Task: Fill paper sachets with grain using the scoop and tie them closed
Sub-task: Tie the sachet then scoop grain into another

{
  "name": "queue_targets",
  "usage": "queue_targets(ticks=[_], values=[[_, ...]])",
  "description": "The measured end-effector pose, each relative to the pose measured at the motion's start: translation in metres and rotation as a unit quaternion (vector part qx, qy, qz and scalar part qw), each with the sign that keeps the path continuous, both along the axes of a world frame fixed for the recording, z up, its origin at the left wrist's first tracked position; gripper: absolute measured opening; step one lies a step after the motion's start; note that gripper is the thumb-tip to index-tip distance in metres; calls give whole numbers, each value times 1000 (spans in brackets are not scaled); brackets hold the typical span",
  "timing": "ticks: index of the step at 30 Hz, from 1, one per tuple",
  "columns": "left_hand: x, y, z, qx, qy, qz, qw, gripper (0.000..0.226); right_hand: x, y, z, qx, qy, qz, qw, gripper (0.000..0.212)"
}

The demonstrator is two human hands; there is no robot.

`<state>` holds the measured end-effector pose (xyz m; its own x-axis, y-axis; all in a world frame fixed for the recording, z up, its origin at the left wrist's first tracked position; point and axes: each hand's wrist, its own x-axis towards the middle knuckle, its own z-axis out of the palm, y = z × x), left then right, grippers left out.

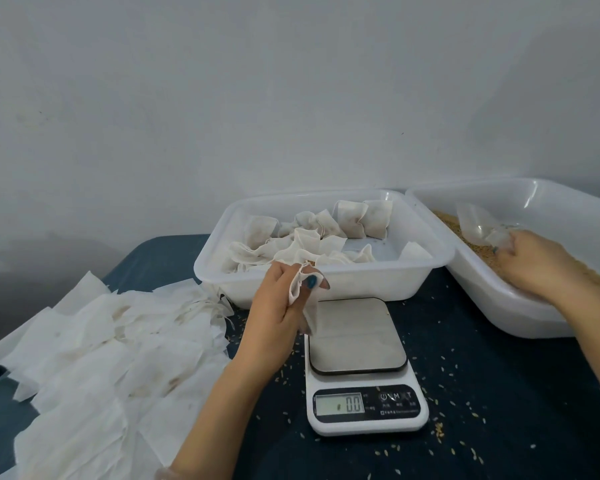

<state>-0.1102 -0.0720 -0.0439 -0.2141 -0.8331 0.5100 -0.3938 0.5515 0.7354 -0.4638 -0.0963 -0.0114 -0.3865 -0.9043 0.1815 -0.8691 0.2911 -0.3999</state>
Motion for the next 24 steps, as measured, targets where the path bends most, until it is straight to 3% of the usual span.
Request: queue_targets(ticks=[4, 7, 9, 11, 14, 17, 19, 24], values=[[-5, -1, -3, -5, 48, -25, 999, 30, -5, -7, -1, 142, 69, -31, 987, 35], [-9, -3, -8, 29, 79, -58, 995, 36, -5, -8, 0, 167, 63, -28, 983, 37], [-12, -4, -10, 50, 87, -65, 993, 40, -3, -4, 0, 119, 92, -30, 988, 32], [-16, -6, -11, 65, 89, -68, 992, 52, 8, 3, -2, -38, 131, -18, 990, 22], [-20, -7, -13, 77, 81, -71, 991, 57, 57, 19, -1, -238, 79, 70, 965, 19], [-21, -7, -18, 85, 56, -74, 992, 59, 106, 29, -10, -195, 9, 170, 966, 2], [-18, -7, -22, 76, 21, -70, 994, 57, 124, 31, -27, -156, -5, 185, 970, 11], [-10, -2, -23, 55, -10, -69, 996, 35, 132, 35, -71, -187, -60, 140, 971, 28]])
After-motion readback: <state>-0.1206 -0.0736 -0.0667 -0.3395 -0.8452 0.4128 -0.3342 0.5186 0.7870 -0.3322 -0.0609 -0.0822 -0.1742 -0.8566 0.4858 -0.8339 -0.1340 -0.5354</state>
